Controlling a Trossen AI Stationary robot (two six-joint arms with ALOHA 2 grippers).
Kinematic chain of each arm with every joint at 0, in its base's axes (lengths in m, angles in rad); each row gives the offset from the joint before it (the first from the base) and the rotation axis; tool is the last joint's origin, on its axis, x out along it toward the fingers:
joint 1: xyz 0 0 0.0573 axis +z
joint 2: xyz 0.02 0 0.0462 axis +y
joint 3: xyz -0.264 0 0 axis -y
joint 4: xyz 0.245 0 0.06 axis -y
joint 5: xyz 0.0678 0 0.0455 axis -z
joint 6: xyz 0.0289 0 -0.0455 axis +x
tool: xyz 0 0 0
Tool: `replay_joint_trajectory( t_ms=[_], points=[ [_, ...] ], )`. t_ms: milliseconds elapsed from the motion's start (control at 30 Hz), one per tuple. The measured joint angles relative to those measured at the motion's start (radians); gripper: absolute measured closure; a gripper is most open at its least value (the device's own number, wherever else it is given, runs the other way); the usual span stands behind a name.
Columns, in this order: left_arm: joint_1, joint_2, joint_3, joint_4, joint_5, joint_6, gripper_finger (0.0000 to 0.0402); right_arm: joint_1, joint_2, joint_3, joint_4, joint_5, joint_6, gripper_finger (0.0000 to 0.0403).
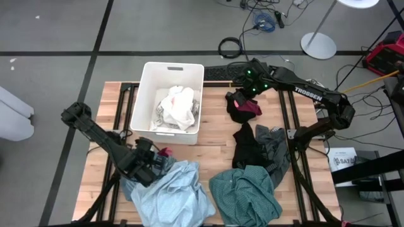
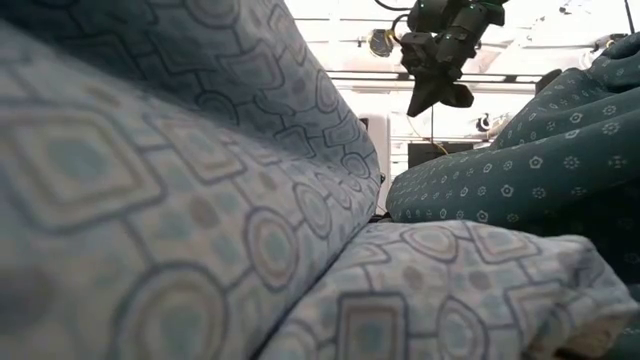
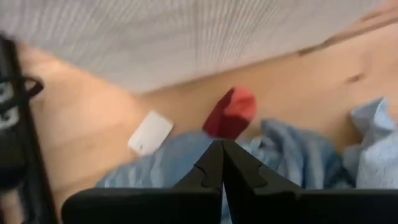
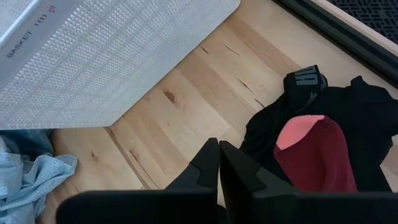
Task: Sort clothes
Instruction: Move the bottom left red sock to the top right of the table
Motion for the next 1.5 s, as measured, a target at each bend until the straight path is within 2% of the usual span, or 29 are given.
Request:
replay_joint_trajectory(
  t_ms=[100, 200, 433, 533, 733, 833, 967, 1000, 1100, 1167, 1367, 1500],
  points=[
    [0.035, 0.000, -0.005, 0.046, -0.074, 0.068, 0.0394, 0.000, 0.000, 0.000, 0.007, 0.000, -0.003, 0.0403],
    [0.083, 0.006, -0.005, 0.058, -0.090, 0.115, 0.0386, 0.000, 0.000, 0.000, 0.006, 0.000, -0.004, 0.0403],
    [0.145, 0.054, -0.005, 0.085, -0.087, 0.181, 0.0320, 0.000, 0.000, 0.000, 0.006, 0.000, -0.015, 0.0403],
    [0.148, 0.071, -0.006, 0.093, -0.087, 0.137, 0.0282, 0.000, 0.000, 0.000, 0.003, 0.000, -0.015, 0.0403],
    [0.151, 0.075, -0.006, 0.096, -0.075, -0.108, 0.0220, 0.000, 0.000, 0.000, -0.001, 0.000, -0.015, 0.0403],
    [0.150, 0.075, -0.006, 0.097, -0.059, -0.131, 0.0214, 0.000, 0.000, 0.000, -0.002, 0.000, -0.015, 0.0403],
    [0.134, 0.075, -0.006, 0.095, -0.028, 0.014, 0.0212, 0.000, 0.000, 0.000, -0.005, 0.000, -0.018, 0.0403],
    [0.123, 0.075, -0.006, 0.095, -0.038, 0.047, 0.0212, 0.000, 0.000, 0.000, -0.007, 0.000, -0.021, 0.0403],
    [0.092, 0.074, -0.006, 0.092, -0.154, 0.108, 0.0212, 0.000, 0.000, 0.000, -0.009, 0.000, -0.022, 0.0403],
    [0.088, 0.074, -0.006, 0.087, -0.163, 0.125, 0.0212, 0.000, 0.000, 0.000, -0.012, 0.000, -0.021, 0.0403],
    [0.074, 0.074, -0.006, 0.089, -0.095, 0.110, 0.0212, 0.000, 0.000, 0.000, -0.034, 0.000, -0.016, 0.0403],
    [0.076, 0.074, -0.018, 0.102, -0.024, 0.032, 0.0212, 0.000, 0.000, 0.000, -0.033, 0.000, 0.000, 0.0403]
  ],
)
